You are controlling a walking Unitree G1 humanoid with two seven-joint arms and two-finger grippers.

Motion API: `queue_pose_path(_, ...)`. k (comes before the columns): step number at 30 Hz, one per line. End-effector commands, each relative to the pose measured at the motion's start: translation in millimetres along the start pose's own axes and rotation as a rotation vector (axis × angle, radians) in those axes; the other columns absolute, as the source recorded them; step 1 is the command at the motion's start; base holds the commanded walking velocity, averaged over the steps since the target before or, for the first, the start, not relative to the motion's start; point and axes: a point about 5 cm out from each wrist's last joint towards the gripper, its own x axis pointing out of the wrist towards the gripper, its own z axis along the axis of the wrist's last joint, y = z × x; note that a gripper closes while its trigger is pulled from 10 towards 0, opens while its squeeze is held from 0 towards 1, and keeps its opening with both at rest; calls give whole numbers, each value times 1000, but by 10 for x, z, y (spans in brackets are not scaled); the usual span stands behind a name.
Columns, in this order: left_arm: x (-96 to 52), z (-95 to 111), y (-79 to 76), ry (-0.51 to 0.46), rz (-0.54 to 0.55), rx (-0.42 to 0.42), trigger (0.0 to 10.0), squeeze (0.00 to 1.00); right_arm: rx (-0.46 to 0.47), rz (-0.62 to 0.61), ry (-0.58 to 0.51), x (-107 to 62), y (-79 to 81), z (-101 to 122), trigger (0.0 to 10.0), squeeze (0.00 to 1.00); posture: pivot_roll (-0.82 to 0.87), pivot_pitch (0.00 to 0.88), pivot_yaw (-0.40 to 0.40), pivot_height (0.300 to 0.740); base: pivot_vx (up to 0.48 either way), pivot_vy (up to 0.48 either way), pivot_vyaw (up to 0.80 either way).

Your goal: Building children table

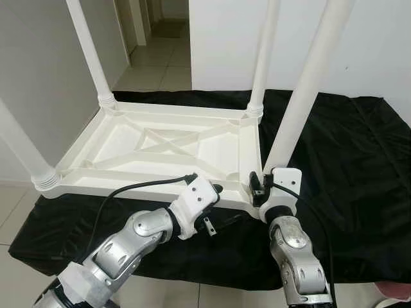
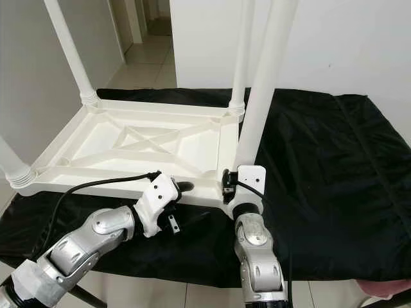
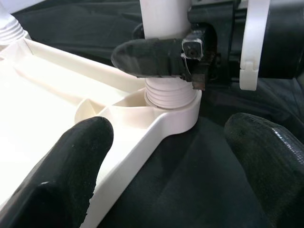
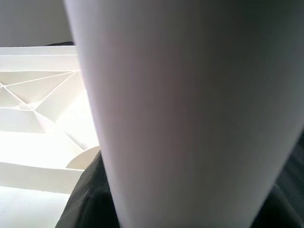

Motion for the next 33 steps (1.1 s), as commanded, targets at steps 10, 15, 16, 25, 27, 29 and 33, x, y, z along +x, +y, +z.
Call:
queue_pose_path(10,5,18,-9,7,-164,18,10000,0,46,-56,26,-7,-105,-25,10000,1000,-116,25,53,740,0,0,0)
queue_pose_path(15,-29,39,29,14,-164,22,10000,0,21,48,-10,9,-85,49,10000,0,-90,54,67,740,0,0,0)
queue_pose_path(16,-35,46,35,17,-167,24,10000,0,16,95,-10,10,-89,50,10000,0,-84,63,65,740,0,0,0)
queue_pose_path(25,-56,47,19,19,-168,30,10000,0,-64,313,-34,59,-206,90,10000,0,-72,60,49,740,0,0,0)
queue_pose_path(27,-65,40,8,22,-165,23,10000,0,-78,361,-46,88,-261,117,10000,0,-63,74,43,740,0,0,0)
queue_pose_path(29,-68,40,2,22,-167,19,10000,0,-96,383,-51,97,-275,125,10000,0,-65,60,47,740,0,0,0)
queue_pose_path(33,-63,35,-41,22,-175,10,10000,0,-132,488,-52,149,-331,133,10000,0,-63,66,47,740,0,0,0)
